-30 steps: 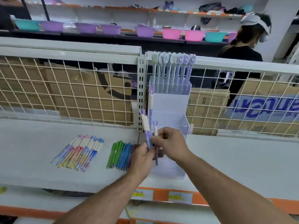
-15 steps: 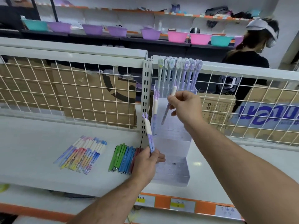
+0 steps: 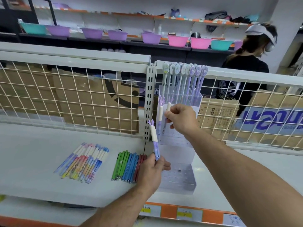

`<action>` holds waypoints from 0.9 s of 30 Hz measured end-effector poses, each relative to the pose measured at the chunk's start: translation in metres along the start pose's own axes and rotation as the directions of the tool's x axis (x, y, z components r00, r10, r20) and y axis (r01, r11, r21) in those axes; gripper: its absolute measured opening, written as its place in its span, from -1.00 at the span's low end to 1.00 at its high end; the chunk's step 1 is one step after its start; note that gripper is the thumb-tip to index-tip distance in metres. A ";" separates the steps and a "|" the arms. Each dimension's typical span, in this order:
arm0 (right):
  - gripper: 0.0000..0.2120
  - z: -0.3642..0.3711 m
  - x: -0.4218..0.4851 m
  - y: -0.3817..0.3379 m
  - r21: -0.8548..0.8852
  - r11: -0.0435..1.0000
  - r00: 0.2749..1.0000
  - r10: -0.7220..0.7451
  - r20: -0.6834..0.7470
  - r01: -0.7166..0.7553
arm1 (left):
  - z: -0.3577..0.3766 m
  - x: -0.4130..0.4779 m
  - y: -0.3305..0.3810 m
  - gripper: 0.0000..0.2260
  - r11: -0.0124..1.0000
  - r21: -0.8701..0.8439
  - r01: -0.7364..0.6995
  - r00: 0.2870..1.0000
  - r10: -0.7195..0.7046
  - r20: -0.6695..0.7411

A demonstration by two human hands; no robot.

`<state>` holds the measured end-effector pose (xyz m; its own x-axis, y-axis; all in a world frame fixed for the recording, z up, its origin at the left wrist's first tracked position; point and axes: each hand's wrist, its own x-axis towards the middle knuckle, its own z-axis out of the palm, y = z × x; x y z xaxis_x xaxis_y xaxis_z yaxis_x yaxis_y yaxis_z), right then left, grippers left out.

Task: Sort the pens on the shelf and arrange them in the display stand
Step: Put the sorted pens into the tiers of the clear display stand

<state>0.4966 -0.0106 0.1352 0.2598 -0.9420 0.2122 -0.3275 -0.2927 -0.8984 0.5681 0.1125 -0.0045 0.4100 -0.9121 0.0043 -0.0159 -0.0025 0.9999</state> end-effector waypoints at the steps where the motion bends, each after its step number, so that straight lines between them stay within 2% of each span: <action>1: -0.88 0.000 -0.001 0.000 -0.020 1.000 1.000 -0.006 0.004 0.006 | 0.000 0.000 0.000 -0.83 1.000 0.001 0.001 1.000 -0.001 0.001; 10: -0.85 0.004 -0.001 -0.009 -0.170 0.985 0.999 -0.036 0.028 0.041 | -0.003 -0.003 0.003 -0.82 1.000 0.011 0.006 1.000 -0.006 0.028; 16: -0.90 0.002 -0.003 -0.004 -0.177 0.984 0.999 -0.024 0.026 0.028 | -0.003 -0.003 0.004 -0.82 1.000 0.008 0.007 0.999 -0.007 0.036; 22: -0.89 -0.001 -0.023 0.014 -0.139 0.990 0.999 -0.018 -0.051 0.010 | -0.004 -0.004 0.005 -0.83 1.000 0.016 0.006 0.999 -0.007 0.052; 24: -0.89 -0.002 -0.037 0.017 -0.092 0.996 1.000 -0.003 0.020 0.005 | -0.005 -0.003 0.006 -0.83 1.000 0.023 0.003 0.998 -0.004 0.057; 27: -0.95 -0.003 -0.056 0.021 -0.065 0.998 0.973 0.014 0.229 0.001 | -0.005 -0.003 0.006 -0.84 1.000 0.002 0.008 0.998 -0.008 0.060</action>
<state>0.4727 0.0354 0.1059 0.4559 -0.8837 0.1058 -0.3853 -0.3032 -0.8716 0.5715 0.1172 0.0016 0.3547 -0.9350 -0.0045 -0.0143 -0.0103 0.9998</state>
